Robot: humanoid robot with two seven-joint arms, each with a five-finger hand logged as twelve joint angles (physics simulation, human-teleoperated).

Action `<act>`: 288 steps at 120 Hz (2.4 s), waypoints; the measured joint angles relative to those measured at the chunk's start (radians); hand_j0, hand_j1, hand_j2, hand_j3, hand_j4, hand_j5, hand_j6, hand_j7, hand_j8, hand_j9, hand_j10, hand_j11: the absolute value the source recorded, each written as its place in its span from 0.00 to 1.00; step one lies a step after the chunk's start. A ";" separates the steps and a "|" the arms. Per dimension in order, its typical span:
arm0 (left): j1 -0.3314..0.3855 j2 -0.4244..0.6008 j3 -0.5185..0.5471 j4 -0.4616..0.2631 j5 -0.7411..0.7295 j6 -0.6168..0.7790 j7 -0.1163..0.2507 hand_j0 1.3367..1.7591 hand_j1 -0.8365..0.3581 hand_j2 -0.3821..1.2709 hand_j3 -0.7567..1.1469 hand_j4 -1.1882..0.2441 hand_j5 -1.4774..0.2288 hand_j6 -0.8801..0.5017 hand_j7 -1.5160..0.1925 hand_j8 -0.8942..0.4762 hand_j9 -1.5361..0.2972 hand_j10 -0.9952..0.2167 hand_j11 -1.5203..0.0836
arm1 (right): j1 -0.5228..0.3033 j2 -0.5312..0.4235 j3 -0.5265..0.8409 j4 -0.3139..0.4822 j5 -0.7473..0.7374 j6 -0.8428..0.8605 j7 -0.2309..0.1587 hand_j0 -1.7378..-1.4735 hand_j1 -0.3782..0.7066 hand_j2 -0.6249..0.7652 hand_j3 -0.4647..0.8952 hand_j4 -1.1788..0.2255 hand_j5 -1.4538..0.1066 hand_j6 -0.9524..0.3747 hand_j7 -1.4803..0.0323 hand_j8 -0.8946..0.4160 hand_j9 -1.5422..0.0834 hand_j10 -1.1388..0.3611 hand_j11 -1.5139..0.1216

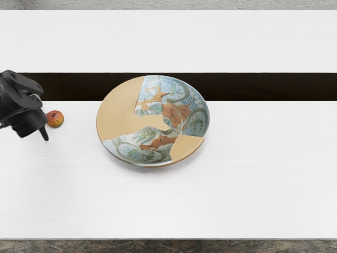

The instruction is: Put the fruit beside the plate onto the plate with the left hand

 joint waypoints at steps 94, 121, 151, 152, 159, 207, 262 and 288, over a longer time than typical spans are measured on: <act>0.019 -0.080 -0.040 0.065 0.008 -0.001 -0.021 0.76 0.76 0.26 0.40 0.67 0.69 0.47 0.71 0.48 0.67 0.63 0.76 | 0.000 0.000 0.000 0.000 0.000 0.000 0.000 0.30 0.05 0.45 0.34 0.83 0.92 0.70 0.96 0.67 0.94 0.75 0.91; 0.039 -0.072 -0.029 0.066 0.008 0.001 -0.023 0.76 0.75 0.26 0.40 0.66 0.68 0.46 0.71 0.48 0.67 0.62 0.75 | 0.000 0.000 0.000 0.000 0.000 0.000 0.000 0.30 0.05 0.45 0.34 0.83 0.92 0.70 0.96 0.67 0.93 0.75 0.91; 0.040 -0.057 -0.027 0.070 0.008 0.003 -0.023 0.76 0.73 0.26 0.40 0.65 0.67 0.45 0.69 0.46 0.65 0.61 0.74 | 0.000 0.000 0.000 0.000 0.000 0.000 0.000 0.30 0.05 0.45 0.34 0.83 0.92 0.70 0.96 0.67 0.93 0.75 0.91; 0.040 -0.057 -0.027 0.070 0.008 0.003 -0.023 0.76 0.73 0.26 0.40 0.65 0.67 0.45 0.69 0.46 0.65 0.61 0.74 | 0.000 0.000 0.000 0.000 0.000 0.000 0.000 0.30 0.05 0.45 0.34 0.83 0.92 0.70 0.96 0.67 0.93 0.75 0.91; 0.039 -0.056 -0.027 0.071 0.007 0.003 -0.023 0.76 0.71 0.27 0.40 0.63 0.65 0.43 0.67 0.45 0.64 0.59 0.72 | 0.000 0.000 0.000 0.000 0.000 0.000 0.000 0.30 0.05 0.45 0.34 0.83 0.92 0.70 0.96 0.67 0.93 0.75 0.91; 0.024 -0.055 -0.039 0.060 0.002 -0.006 -0.022 0.76 0.64 0.27 0.40 0.58 0.60 0.38 0.62 0.40 0.59 0.53 0.66 | 0.000 0.000 0.000 0.000 0.000 0.000 0.000 0.30 0.05 0.45 0.34 0.83 0.92 0.70 0.96 0.67 0.94 0.75 0.91; 0.025 -0.051 -0.032 0.053 0.000 -0.009 -0.022 0.76 0.62 0.28 0.40 0.57 0.58 0.37 0.61 0.38 0.58 0.52 0.65 | 0.000 0.000 0.000 0.000 0.000 0.000 0.000 0.30 0.05 0.45 0.34 0.83 0.92 0.70 0.96 0.67 0.94 0.75 0.91; 0.014 -0.038 -0.029 0.051 0.003 -0.118 -0.023 0.76 0.36 0.32 0.41 0.35 0.43 0.66 0.24 0.57 0.27 0.30 0.43 | 0.000 0.000 0.000 0.000 0.000 0.000 0.000 0.30 0.05 0.45 0.34 0.83 0.92 0.70 0.96 0.67 0.94 0.75 0.91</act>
